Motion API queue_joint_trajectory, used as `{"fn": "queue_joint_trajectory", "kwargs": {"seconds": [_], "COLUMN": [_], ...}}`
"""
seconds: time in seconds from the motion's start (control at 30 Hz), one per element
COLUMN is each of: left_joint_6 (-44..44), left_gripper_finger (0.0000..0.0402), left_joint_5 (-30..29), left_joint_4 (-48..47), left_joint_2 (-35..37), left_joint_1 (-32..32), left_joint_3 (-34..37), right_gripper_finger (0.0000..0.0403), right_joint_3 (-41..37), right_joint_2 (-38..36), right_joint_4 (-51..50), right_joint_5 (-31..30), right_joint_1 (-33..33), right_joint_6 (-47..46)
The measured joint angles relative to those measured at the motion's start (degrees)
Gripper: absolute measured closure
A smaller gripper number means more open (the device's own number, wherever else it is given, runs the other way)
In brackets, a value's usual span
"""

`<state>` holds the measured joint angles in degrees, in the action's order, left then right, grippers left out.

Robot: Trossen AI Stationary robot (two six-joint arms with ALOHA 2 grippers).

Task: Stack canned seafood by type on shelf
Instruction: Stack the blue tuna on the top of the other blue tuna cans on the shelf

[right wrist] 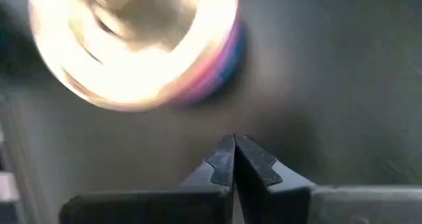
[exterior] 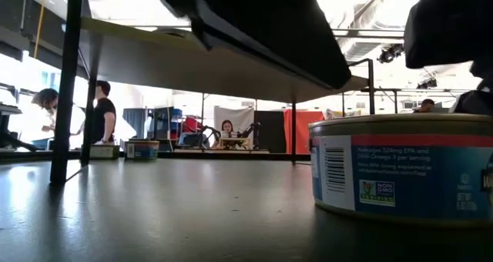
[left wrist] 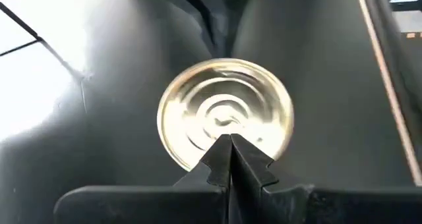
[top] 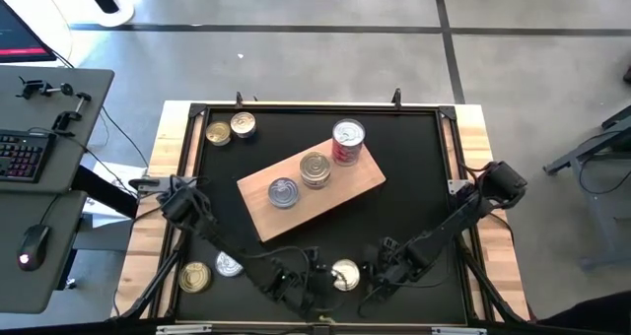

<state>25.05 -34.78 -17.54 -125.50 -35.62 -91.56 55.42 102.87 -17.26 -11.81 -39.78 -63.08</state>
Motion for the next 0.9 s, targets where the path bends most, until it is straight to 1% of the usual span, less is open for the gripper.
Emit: {"fn": "queue_joint_trajectory", "kwargs": {"seconds": [0.13,0.2,0.27,0.33,0.47,0.73,0.9], "left_joint_6": [-1.63,-1.63,-1.65,-1.87,-2.77,-2.16,-0.23], "left_gripper_finger": [0.0401,0.0401,0.0401,0.0401,0.0401,0.0401,0.0401], "left_joint_5": [1.63,3.39,5.02,5.37,5.05,3.37,0.25], "left_joint_4": [0.81,1.18,0.71,0.57,0.5,1.2,1.07], "left_joint_2": [-0.71,-0.78,-0.78,-0.8,-0.8,-0.8,-0.8], "left_joint_1": [1.99,2.66,2.71,1.92,0.4,0.35,0.11], "left_joint_3": [0.03,-0.01,-0.04,-0.04,-0.01,1.09,1.21], "right_gripper_finger": [0.0403,0.0403,0.0403,0.0403,0.0403,0.0403,0.0403], "right_joint_3": [0.0,0.02,0.0,0.02,0.02,0.0,0.0], "right_joint_2": [0.0,0.0,-0.02,-0.02,-0.02,-0.07,-0.09], "right_joint_4": [4.22,4.89,5.58,5.3,5.13,5.17,5.67], "right_joint_5": [-0.4,-1.22,-1.47,-1.53,-1.59,-1.91,-1.66], "right_joint_1": [0.1,0.05,0.01,0.03,0.23,1.91,2.04], "right_joint_6": [2.5,2.26,1.57,1.46,1.47,1.67,2.06]}}
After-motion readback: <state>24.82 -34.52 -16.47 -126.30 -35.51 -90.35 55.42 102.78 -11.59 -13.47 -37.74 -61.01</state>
